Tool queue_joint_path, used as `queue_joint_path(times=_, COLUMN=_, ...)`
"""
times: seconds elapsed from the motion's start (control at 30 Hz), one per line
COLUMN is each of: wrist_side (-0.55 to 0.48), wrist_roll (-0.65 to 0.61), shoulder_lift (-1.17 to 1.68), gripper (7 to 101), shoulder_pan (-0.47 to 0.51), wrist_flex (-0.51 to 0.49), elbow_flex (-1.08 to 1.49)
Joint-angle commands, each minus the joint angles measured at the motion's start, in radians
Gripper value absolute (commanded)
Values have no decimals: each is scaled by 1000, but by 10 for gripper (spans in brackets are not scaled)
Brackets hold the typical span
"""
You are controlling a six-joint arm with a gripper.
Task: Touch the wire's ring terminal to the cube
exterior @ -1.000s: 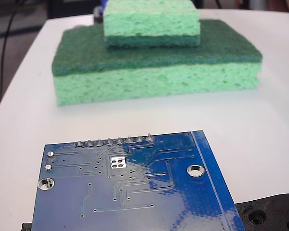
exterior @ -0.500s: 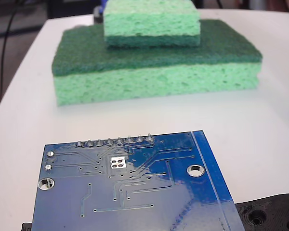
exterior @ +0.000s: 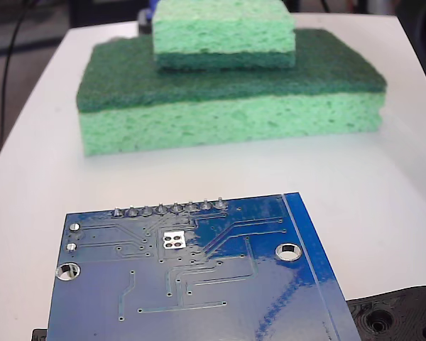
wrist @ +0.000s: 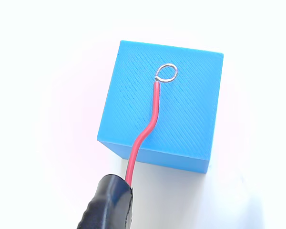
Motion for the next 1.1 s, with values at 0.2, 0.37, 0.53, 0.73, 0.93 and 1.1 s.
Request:
queue_joint_path(times=0.2, wrist_side=5, wrist_roll=8, shoulder_lift=15, gripper=1003, shoulder_pan=-11, wrist_flex=-3, elbow_flex=8)
queue_joint_path(times=0.37, wrist_side=3, wrist_roll=8, shoulder_lift=8, gripper=1003, shoulder_pan=-11, wrist_flex=-12, elbow_flex=14)
queue_joint_path(times=0.53, wrist_side=2, wrist_roll=11, shoulder_lift=12, gripper=1003, shoulder_pan=-6, wrist_flex=-23, elbow_flex=34)
queue_joint_path(times=0.73, wrist_side=0, wrist_roll=11, shoulder_lift=14, gripper=1003, shoulder_pan=-6, wrist_flex=-17, elbow_flex=32)
queue_joint_path(times=0.93, wrist_side=-2, wrist_roll=9, shoulder_lift=14, gripper=1003, shoulder_pan=-6, wrist_flex=-17, elbow_flex=29)
queue_joint_path(times=1.1, wrist_side=-6, wrist_roll=9, shoulder_lift=14, gripper=1003, shoulder_pan=-3, wrist_flex=-12, elbow_flex=26)
